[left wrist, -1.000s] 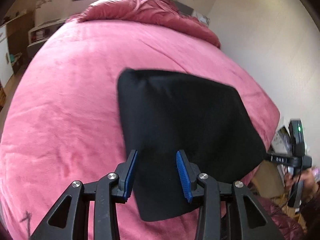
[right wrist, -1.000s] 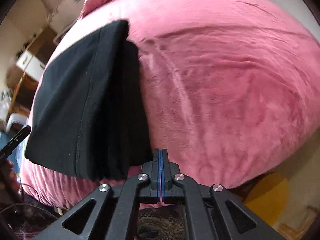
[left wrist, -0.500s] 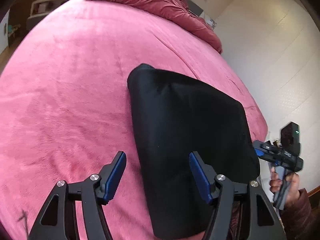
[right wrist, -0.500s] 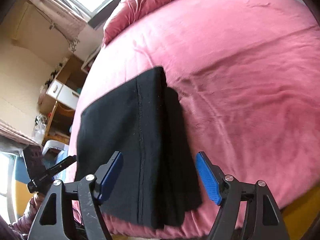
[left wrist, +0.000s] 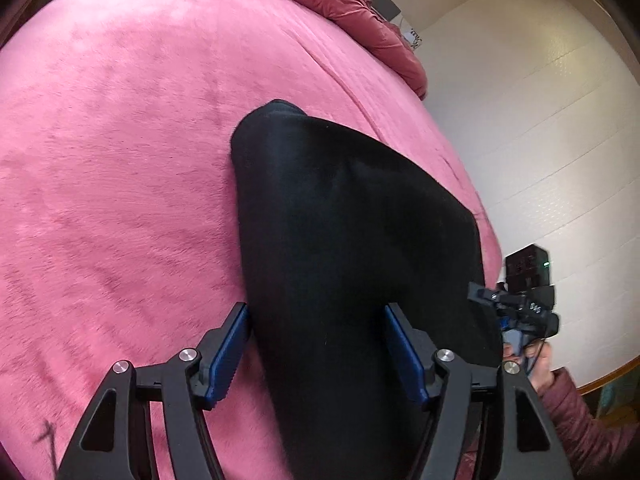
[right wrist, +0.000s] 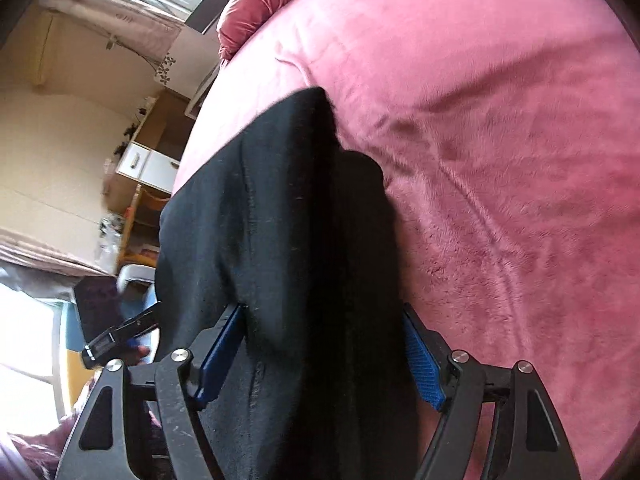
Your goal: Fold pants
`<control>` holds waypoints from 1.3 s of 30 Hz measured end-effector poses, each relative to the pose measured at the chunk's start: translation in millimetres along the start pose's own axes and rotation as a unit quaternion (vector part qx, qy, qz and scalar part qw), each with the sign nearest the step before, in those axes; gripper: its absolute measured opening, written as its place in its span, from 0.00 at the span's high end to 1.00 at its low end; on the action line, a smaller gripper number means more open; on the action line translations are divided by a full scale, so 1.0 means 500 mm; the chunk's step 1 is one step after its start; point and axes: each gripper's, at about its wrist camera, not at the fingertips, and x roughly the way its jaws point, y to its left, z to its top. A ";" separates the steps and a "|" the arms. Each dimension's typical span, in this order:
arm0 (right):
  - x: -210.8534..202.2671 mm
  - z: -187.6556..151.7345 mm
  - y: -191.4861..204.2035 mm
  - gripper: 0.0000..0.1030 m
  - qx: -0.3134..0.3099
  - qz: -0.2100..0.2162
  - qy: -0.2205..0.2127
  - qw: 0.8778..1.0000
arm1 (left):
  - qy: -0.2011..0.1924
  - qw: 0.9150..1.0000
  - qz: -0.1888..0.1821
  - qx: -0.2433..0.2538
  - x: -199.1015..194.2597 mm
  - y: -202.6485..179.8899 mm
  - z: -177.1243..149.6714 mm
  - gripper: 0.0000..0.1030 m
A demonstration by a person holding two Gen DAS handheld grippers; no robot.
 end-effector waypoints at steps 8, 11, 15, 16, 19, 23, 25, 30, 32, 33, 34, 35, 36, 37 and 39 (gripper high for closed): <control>0.037 -0.010 -0.008 0.23 -0.002 0.037 0.015 0.999 | 0.014 1.000 -0.016 -0.012 0.037 -0.006 0.005 0.32; 0.052 -0.007 0.009 0.34 -0.024 0.014 0.018 0.999 | 0.005 1.000 -0.003 0.008 0.035 -0.024 0.004 0.42; 0.056 -0.008 0.038 0.42 -0.042 -0.003 0.017 0.999 | -0.009 0.999 0.021 0.038 0.018 -0.058 -0.002 0.52; 0.057 -0.010 0.045 0.44 -0.043 -0.005 0.016 0.999 | -0.013 0.999 0.028 0.045 0.019 -0.067 -0.003 0.53; 0.059 -0.014 0.064 0.48 -0.047 -0.013 0.011 0.999 | -0.025 0.996 0.048 0.067 0.020 -0.090 0.002 0.54; 0.054 -0.026 0.087 0.51 -0.055 -0.018 0.009 0.998 | -0.039 0.993 0.068 0.090 0.007 -0.110 -0.001 0.54; 0.059 -0.032 0.108 0.53 -0.062 -0.017 0.010 0.998 | -0.047 0.991 0.076 0.098 -0.006 -0.118 -0.002 0.55; 0.080 -0.033 0.164 0.53 -0.075 -0.007 0.008 0.997 | -0.073 0.986 0.094 0.113 -0.049 -0.131 -0.002 0.55; 0.091 -0.025 0.187 0.53 -0.081 -0.002 0.005 0.997 | -0.087 0.984 0.102 0.116 -0.071 -0.132 0.001 0.55; 0.097 -0.020 0.200 0.53 -0.085 0.000 0.005 0.996 | -0.092 0.983 0.105 0.116 -0.079 -0.131 0.001 0.55; 0.104 -0.014 0.216 0.53 -0.091 0.002 0.004 0.996 | -0.096 0.983 0.108 0.117 -0.086 -0.130 0.002 0.55; 0.111 -0.008 0.231 0.53 -0.096 0.005 0.004 0.995 | -0.101 0.982 0.110 0.116 -0.095 -0.127 0.004 0.55; 0.116 -0.001 0.239 0.53 -0.100 0.007 0.004 0.995 | -0.106 0.981 0.113 0.115 -0.102 -0.125 0.005 0.55; 0.124 0.006 0.253 0.53 -0.105 0.009 0.003 0.994 | -0.110 0.980 0.116 0.115 -0.110 -0.122 0.009 0.55; 0.138 0.020 0.277 0.53 -0.114 0.011 0.004 0.993 | -0.119 0.979 0.123 0.114 -0.124 -0.118 0.016 0.55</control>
